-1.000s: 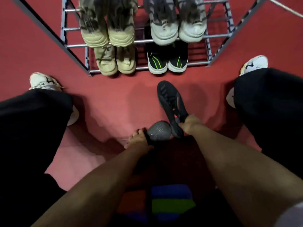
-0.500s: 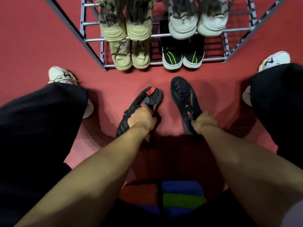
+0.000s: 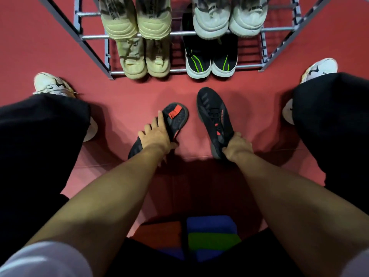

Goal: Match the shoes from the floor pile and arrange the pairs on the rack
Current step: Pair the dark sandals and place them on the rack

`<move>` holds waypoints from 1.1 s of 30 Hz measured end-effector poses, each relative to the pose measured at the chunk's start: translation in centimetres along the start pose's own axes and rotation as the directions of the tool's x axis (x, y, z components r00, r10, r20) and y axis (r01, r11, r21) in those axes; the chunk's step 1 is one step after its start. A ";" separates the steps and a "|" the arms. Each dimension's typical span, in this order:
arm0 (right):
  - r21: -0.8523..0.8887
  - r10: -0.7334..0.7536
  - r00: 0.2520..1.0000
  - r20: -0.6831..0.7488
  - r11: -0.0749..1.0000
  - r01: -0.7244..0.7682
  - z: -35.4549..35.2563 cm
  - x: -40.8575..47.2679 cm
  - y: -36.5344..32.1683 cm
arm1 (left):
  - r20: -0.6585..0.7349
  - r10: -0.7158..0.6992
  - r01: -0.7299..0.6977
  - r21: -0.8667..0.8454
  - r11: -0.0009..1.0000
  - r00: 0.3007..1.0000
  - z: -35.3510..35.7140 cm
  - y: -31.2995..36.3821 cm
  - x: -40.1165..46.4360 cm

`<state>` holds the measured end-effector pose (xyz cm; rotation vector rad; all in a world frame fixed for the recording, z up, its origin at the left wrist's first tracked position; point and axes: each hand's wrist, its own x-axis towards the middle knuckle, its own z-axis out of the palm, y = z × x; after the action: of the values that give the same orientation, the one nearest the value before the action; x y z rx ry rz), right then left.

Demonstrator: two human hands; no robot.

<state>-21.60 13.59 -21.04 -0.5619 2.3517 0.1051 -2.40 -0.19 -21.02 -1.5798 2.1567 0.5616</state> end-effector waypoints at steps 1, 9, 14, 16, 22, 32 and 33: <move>-0.008 -0.004 1.000 0.005 1.000 0.004 0.0 0.0 0.0 | -0.015 -0.014 0.014 0.021 1.000 1.000 0.0 0.1 0.2; -0.016 0.008 1.000 0.006 1.000 -0.008 0.0 -0.1 -0.5 | 0.109 0.251 -0.273 0.314 0.909 0.962 0.3 -2.5 -0.9; 0.038 0.046 0.998 -0.036 0.998 -0.045 0.4 -0.4 -0.9 | 0.217 0.507 -0.549 0.410 0.729 0.835 0.7 -5.0 -3.1; 0.104 0.068 0.997 -0.038 0.993 -0.063 0.3 -0.6 -1.0 | 0.048 0.479 -0.457 0.392 0.798 0.877 1.3 -5.5 -4.1; 0.162 -0.055 0.998 0.014 0.985 0.052 0.2 -1.4 -2.1 | 0.510 -0.445 0.668 -0.654 0.355 0.736 3.2 -4.7 -5.1; 0.080 -0.422 0.904 0.076 0.906 0.416 0.4 -2.3 -7.7 | 0.412 -0.447 0.436 -0.898 -0.055 0.794 5.5 -1.2 -5.5; 0.103 -0.410 0.905 0.113 0.911 0.400 0.5 -2.5 -7.8 | 0.409 -0.411 0.409 -0.908 -0.092 0.815 5.2 -1.5 -5.5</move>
<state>-16.38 7.55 -19.16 -0.9628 2.0537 -0.1362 1.04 6.53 -22.54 -2.6920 0.7606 2.1210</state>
